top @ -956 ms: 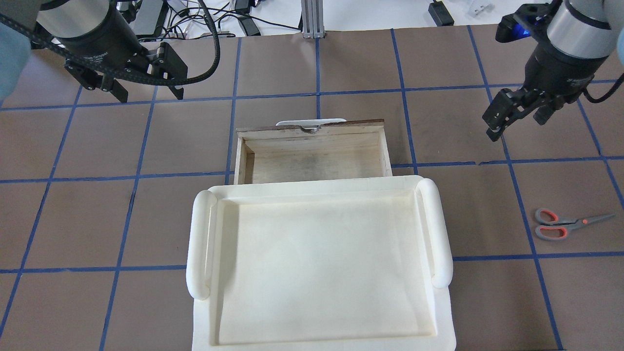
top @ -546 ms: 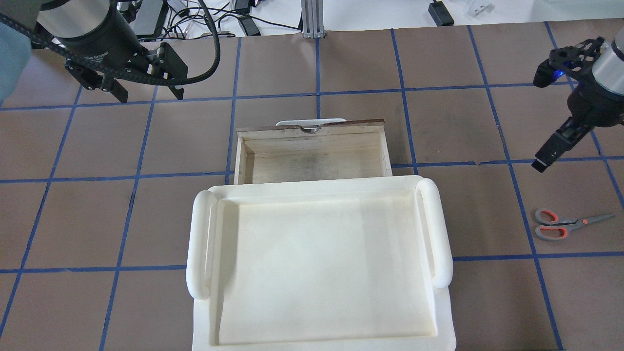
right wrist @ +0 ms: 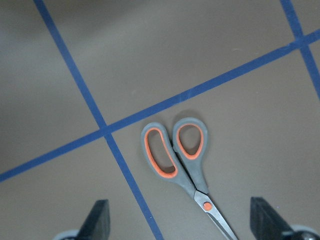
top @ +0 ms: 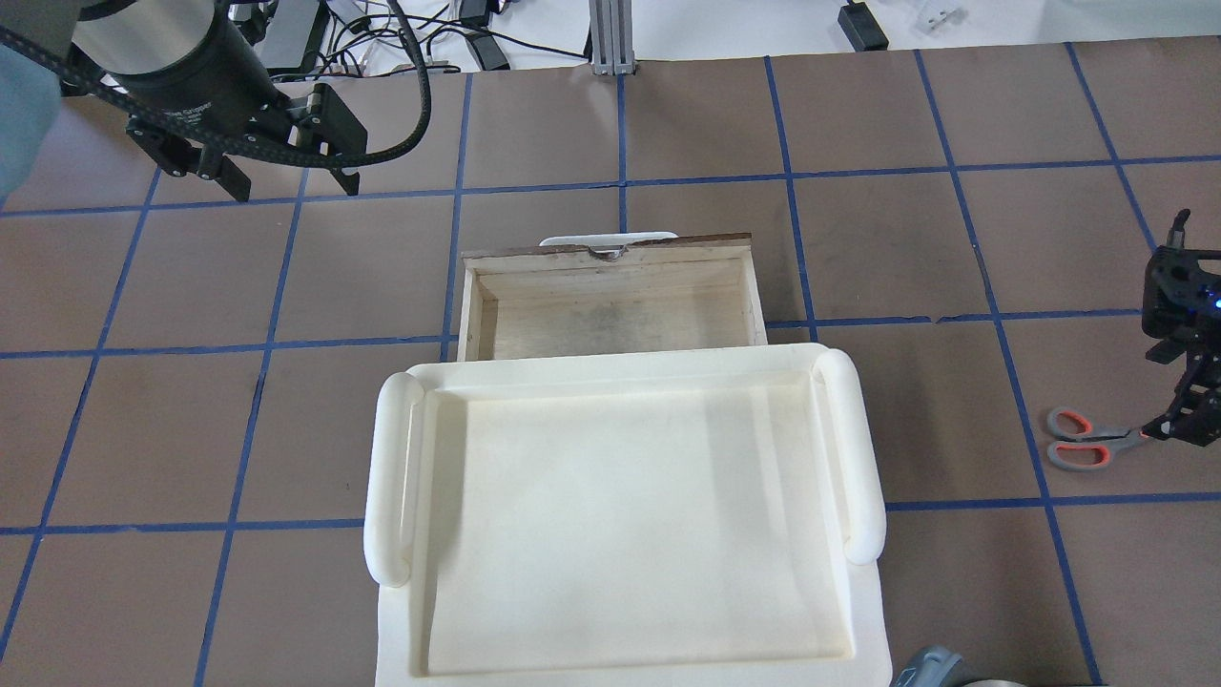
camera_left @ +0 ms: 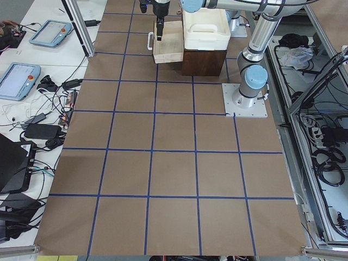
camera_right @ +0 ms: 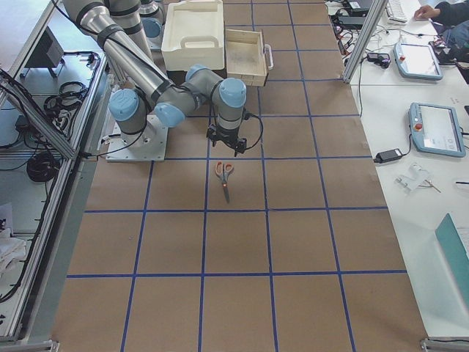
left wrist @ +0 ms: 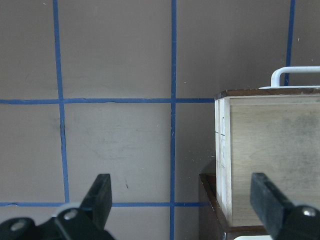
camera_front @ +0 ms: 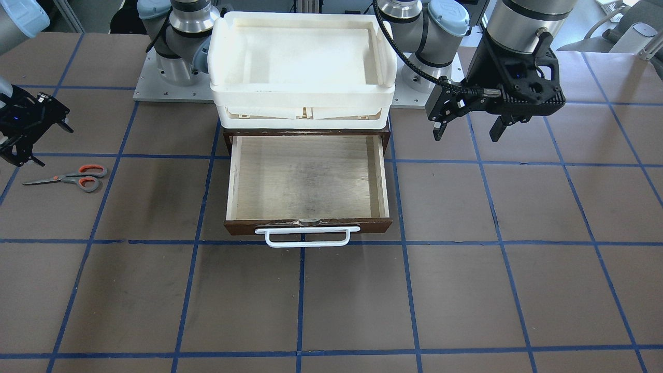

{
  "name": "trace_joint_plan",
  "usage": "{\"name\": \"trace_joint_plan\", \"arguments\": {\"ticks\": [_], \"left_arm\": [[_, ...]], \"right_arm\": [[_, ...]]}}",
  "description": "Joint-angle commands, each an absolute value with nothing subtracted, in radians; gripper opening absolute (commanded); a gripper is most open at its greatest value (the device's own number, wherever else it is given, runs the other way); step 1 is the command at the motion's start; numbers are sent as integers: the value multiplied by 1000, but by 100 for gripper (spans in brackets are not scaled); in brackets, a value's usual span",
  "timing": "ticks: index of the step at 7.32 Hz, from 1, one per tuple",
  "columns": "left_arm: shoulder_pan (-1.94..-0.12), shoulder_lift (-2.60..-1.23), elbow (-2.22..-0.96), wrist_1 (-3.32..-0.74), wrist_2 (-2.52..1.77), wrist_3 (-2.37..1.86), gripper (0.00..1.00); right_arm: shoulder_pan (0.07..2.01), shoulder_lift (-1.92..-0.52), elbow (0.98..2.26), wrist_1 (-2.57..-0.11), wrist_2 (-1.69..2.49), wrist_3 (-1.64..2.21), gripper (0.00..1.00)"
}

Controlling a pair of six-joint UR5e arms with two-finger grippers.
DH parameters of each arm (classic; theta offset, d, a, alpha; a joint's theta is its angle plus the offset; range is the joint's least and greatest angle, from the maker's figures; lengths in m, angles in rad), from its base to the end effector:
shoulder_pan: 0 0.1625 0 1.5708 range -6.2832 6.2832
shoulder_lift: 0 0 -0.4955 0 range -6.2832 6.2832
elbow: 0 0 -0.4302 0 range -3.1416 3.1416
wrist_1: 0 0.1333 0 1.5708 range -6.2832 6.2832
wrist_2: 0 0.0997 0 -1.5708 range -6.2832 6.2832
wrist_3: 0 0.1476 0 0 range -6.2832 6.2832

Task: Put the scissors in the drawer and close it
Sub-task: 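Move the right gripper outward over the grey-and-orange scissors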

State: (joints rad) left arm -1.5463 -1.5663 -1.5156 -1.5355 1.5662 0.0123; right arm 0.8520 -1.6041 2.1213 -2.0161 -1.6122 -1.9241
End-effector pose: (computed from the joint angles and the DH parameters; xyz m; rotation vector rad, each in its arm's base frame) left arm -0.1207 -0.5436 0.5462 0.0188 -3.1352 0.1491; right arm -0.1981 -0.4196 0.2908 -1.7482 2.5368 0.0892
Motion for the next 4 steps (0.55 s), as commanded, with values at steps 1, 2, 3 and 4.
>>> {"name": "trace_joint_plan", "arguments": {"ticks": [1,2,3,4], "left_arm": [[-1546,-1566,-1516,-1536,1565,12,100],[-1546,-1568,-1516,-1536,1565,12,100],[-1546,-1569,-1516,-1536,1563,12,100],[-1548,-1566,-1522,-1536,1565,12,100]], "right_arm": [[810,-1519,2181,-2176,-1620,-2223,100],[810,-1432,2181,-2272,-1627,-2299,100],[810,-1375,2181,-2320,-1628,-2333,100],[810,-1364,2187,-2325,-1628,-2374,99]]}}
